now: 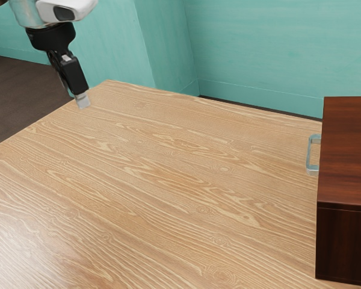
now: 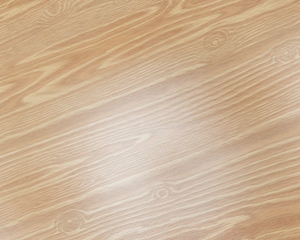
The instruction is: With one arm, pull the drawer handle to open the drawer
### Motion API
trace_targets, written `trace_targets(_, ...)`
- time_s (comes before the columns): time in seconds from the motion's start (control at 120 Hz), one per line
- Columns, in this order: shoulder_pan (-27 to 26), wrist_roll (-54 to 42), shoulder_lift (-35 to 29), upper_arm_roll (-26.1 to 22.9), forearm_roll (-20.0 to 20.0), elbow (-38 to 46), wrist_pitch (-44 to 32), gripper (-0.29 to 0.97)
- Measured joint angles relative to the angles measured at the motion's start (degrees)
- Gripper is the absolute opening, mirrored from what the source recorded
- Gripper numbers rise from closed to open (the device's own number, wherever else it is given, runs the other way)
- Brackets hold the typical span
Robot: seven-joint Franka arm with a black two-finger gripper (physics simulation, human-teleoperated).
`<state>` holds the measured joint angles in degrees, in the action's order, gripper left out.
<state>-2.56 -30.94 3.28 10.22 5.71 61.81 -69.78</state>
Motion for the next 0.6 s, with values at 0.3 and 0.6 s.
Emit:
trace_targets(0.3, 5.2, -3.27, -2.08, -2.69, -5.97, -3.72, -0.6, 0.68)
trace_targets(0.6, -0.6, -26.61, 1.27, -5.54, -8.66, -1.49, -0.79, 0.68)
